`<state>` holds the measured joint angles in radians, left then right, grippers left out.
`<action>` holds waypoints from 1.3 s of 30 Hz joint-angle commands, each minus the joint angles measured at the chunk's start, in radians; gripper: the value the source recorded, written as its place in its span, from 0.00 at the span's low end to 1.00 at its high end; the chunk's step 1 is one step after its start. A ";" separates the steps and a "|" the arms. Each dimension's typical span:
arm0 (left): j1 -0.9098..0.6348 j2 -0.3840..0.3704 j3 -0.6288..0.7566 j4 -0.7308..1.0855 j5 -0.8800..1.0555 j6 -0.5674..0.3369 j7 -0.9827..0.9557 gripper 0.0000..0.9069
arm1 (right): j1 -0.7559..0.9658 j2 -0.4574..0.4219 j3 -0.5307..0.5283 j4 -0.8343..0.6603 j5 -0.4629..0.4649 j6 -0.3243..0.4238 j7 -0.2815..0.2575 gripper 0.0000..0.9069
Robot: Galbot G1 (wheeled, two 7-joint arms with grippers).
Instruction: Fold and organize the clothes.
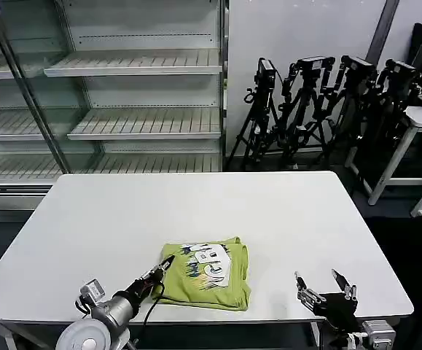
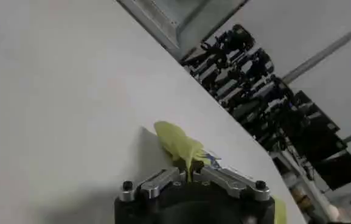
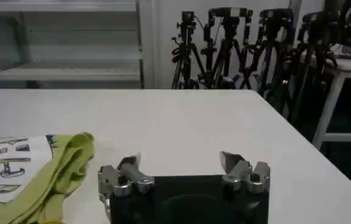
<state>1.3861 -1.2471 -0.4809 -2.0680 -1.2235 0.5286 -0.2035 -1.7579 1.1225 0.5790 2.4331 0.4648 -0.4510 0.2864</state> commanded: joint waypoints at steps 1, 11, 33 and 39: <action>0.031 -0.064 -0.078 -0.017 -0.089 0.001 -0.001 0.02 | 0.009 0.005 -0.004 -0.003 0.001 0.000 0.000 1.00; 0.036 0.149 -0.511 0.010 -0.152 0.049 0.032 0.02 | 0.050 0.021 -0.022 -0.016 0.014 0.002 -0.004 1.00; 0.173 0.534 -0.274 -0.136 0.676 -0.042 0.209 0.03 | 0.114 0.041 -0.062 -0.023 0.030 0.014 -0.023 1.00; 0.098 0.404 0.073 -0.046 0.912 -0.088 0.168 0.03 | 0.071 0.063 -0.058 0.002 -0.008 0.029 -0.027 1.00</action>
<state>1.5164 -0.7554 -0.9127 -2.1523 -0.7876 0.5162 -0.0250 -1.6602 1.1709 0.5239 2.4202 0.4813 -0.4327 0.2634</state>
